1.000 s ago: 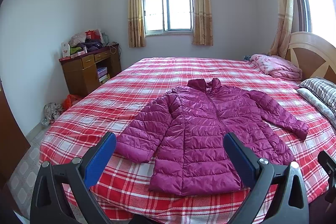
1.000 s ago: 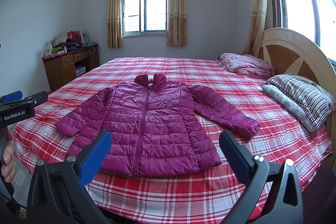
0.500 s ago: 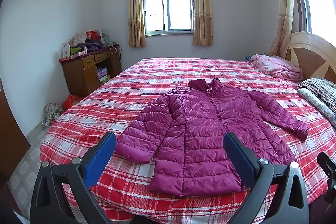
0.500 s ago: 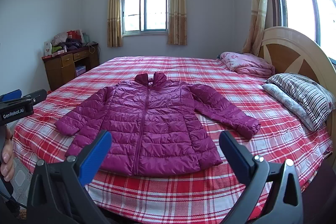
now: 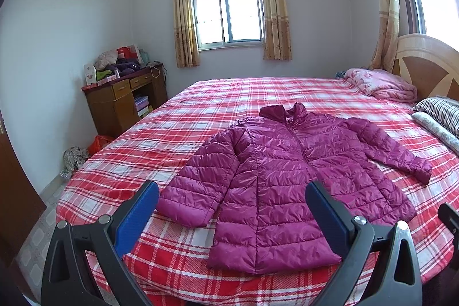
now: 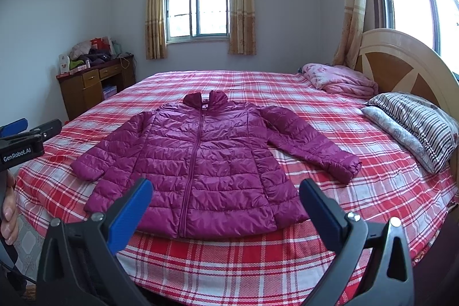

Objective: Fold large clothes

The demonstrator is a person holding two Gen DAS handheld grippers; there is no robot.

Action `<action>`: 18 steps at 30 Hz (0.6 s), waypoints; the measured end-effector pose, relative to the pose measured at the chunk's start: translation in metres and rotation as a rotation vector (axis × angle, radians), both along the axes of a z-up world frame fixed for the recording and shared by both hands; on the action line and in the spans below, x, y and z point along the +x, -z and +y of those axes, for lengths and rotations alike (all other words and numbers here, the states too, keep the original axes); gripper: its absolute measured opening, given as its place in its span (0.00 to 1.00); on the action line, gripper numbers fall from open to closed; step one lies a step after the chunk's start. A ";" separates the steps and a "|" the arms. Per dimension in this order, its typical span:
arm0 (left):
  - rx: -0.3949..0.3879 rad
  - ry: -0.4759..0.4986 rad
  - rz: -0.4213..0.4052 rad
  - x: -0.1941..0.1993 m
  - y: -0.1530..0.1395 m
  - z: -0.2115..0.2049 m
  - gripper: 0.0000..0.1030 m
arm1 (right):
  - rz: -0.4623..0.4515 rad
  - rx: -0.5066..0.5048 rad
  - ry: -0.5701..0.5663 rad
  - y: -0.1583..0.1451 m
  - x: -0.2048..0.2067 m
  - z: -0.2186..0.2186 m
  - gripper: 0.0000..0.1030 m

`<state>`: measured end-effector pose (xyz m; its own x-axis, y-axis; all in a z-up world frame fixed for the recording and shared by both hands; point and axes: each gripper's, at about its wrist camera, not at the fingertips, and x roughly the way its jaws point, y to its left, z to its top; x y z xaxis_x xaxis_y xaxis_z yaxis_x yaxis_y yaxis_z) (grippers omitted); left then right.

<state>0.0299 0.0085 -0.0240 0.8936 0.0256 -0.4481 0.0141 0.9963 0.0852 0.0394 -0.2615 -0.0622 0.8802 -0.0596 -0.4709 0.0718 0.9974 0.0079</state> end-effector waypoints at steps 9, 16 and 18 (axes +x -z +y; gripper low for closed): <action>0.018 0.004 0.092 0.067 0.048 -0.007 0.99 | 0.103 0.135 0.174 0.050 0.050 -0.099 1.00; 0.059 -0.053 0.118 0.140 0.086 -0.015 0.99 | 0.224 0.262 0.352 0.087 0.097 -0.195 0.88; 0.081 -0.069 0.137 0.157 0.097 -0.019 0.99 | 0.244 0.310 0.394 0.097 0.112 -0.221 0.85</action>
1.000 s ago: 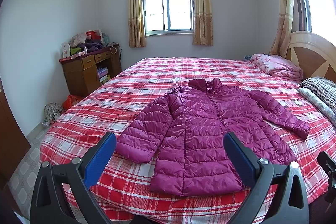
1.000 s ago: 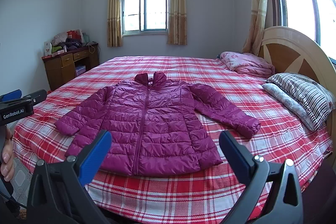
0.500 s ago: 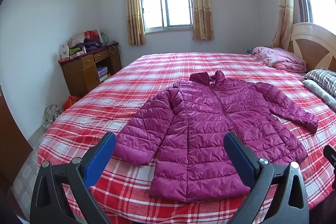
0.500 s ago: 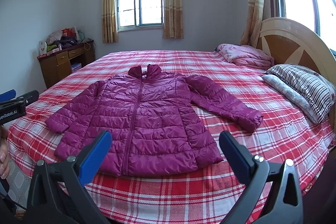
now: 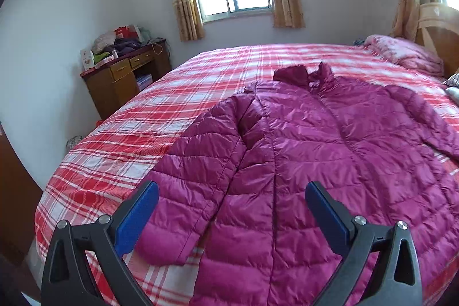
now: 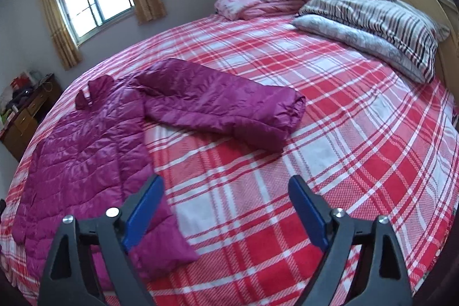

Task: Fold large clothes
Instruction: 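Grasp the cuff of the jacket sleeve nearest the right tool, then lift the sleeve with the right tool and lay it across the jacket body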

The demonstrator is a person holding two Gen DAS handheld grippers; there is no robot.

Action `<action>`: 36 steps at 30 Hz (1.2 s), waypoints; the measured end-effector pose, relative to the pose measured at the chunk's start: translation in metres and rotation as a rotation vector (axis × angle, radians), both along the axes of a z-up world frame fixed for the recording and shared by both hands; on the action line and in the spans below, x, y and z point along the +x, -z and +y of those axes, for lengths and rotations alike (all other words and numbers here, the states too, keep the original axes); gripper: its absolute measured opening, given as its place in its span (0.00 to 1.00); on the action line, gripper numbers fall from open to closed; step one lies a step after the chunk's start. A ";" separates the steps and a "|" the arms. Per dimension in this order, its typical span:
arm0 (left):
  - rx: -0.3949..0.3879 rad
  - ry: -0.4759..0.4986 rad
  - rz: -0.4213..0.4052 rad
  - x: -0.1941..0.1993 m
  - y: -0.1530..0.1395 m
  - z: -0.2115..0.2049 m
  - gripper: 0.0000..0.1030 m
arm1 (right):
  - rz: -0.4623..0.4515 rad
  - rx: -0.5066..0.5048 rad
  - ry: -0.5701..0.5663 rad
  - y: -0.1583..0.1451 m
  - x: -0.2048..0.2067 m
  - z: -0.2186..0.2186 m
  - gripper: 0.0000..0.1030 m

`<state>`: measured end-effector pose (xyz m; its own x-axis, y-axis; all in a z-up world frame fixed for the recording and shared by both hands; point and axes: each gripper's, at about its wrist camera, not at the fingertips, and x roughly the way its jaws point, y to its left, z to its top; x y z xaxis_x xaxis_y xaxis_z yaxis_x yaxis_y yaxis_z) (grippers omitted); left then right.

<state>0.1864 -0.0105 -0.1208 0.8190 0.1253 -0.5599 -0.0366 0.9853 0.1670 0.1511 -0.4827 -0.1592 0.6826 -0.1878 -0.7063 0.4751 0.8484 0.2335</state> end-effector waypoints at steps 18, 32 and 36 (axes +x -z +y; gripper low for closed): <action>0.001 -0.033 0.074 0.058 0.035 -0.001 0.99 | -0.003 0.089 0.032 0.031 0.039 -0.066 0.12; -0.034 -0.018 0.062 0.058 0.026 0.026 0.99 | -0.103 -0.032 0.153 -0.032 0.022 -0.074 0.12; -0.058 -0.033 0.053 0.062 0.020 0.039 0.99 | -0.165 -0.137 0.109 -0.078 0.042 -0.049 0.12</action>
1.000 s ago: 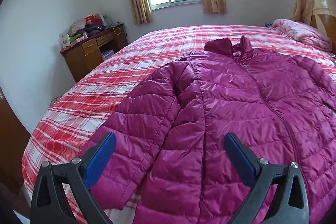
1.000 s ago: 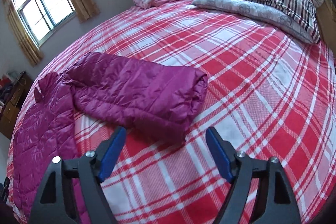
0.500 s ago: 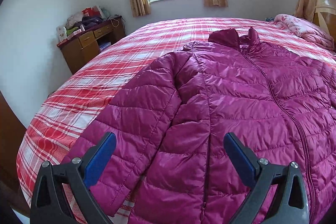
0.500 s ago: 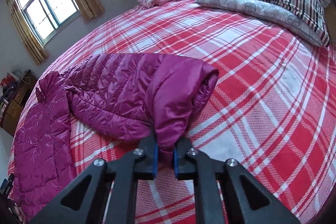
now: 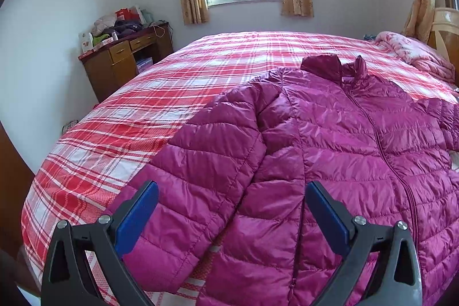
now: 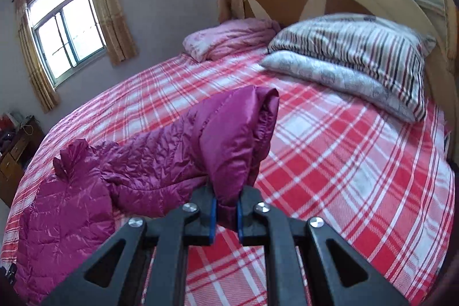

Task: Fold large clothes
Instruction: 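Lift the sleeve with the right tool and lay it across the jacket body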

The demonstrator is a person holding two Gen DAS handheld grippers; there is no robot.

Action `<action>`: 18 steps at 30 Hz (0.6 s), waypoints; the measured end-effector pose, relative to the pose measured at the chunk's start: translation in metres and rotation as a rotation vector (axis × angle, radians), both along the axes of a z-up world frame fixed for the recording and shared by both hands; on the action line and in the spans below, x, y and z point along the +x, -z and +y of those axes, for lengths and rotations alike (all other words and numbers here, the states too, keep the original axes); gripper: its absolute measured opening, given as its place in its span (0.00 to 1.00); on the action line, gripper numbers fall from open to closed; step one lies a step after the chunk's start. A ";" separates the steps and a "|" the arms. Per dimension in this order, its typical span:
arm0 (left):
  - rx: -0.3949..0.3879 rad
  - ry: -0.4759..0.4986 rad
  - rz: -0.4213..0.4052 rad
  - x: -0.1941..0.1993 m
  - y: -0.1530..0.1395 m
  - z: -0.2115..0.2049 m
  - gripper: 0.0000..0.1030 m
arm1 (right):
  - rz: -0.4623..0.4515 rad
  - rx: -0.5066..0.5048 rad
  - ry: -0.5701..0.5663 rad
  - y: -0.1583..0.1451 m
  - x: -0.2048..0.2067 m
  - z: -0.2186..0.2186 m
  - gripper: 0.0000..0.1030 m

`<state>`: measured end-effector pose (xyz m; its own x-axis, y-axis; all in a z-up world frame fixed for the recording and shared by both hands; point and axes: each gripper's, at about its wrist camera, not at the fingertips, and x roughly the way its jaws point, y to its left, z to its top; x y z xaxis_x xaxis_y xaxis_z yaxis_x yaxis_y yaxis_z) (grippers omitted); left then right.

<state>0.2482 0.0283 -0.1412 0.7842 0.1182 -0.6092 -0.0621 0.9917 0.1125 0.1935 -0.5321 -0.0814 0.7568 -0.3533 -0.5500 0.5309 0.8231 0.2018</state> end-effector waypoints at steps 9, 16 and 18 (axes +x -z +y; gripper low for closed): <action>-0.045 -0.047 0.009 0.002 0.000 0.025 0.99 | -0.043 -0.174 -0.140 -0.041 0.038 0.069 0.12; -0.084 -0.087 0.020 0.006 0.003 0.044 0.99 | -0.044 -0.249 -0.261 -0.041 0.053 0.122 0.12; -0.098 -0.096 0.023 0.006 0.003 0.048 0.99 | -0.044 -0.276 -0.289 -0.041 0.057 0.136 0.12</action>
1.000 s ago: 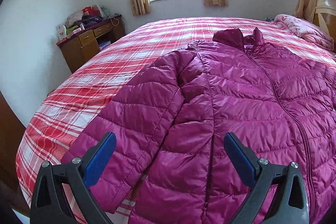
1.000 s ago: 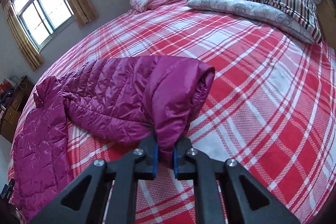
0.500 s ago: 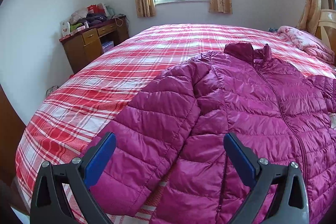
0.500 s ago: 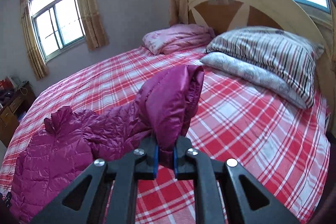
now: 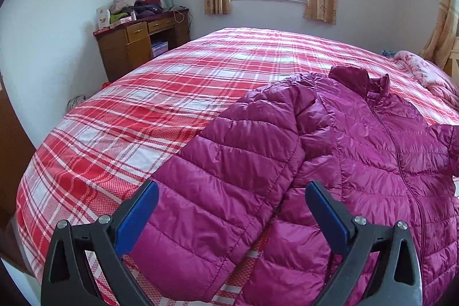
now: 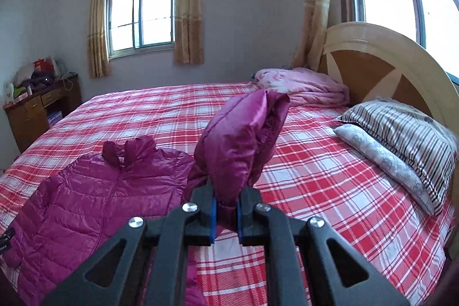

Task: Fold large clothes
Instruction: 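Lift the sleeve with the right tool and lay it across the jacket body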

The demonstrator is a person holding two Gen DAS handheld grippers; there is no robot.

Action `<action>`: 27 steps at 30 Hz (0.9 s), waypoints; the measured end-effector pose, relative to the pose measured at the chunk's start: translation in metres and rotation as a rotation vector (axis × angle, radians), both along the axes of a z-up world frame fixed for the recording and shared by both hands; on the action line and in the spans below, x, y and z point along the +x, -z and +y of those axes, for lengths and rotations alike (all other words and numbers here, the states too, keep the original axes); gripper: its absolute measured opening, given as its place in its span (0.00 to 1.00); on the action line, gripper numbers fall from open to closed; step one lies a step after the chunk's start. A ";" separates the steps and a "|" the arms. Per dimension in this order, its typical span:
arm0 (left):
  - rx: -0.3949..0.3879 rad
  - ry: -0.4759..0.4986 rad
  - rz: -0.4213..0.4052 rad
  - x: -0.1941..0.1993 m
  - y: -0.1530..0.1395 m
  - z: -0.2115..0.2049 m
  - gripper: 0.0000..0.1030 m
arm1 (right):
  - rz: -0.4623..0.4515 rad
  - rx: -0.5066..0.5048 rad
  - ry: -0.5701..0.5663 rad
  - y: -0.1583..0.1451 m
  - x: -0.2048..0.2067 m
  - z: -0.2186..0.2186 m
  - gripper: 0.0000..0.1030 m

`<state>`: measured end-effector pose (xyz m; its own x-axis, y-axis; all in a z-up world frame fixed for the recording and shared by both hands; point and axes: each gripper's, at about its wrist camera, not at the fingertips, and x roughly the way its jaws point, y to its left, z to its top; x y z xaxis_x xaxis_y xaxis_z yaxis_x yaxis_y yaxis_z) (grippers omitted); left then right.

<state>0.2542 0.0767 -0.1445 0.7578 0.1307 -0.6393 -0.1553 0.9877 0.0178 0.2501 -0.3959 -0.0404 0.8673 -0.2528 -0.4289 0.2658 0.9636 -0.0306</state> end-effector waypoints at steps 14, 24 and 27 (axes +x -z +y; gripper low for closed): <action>-0.046 -0.015 0.013 -0.007 0.009 0.020 0.99 | 0.020 -0.169 -0.201 -0.002 0.033 0.096 0.12; -0.052 -0.024 0.007 -0.014 0.013 0.030 0.99 | 0.102 -0.275 -0.335 0.045 0.065 0.175 0.12; -0.047 -0.025 0.014 -0.015 0.016 0.032 0.99 | 0.138 -0.303 -0.367 0.069 0.073 0.195 0.12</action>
<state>0.2395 0.1083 -0.1605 0.7456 0.1189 -0.6557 -0.1798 0.9834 -0.0262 0.3232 -0.2010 -0.1095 0.8625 -0.0725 -0.5008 -0.1155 0.9353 -0.3345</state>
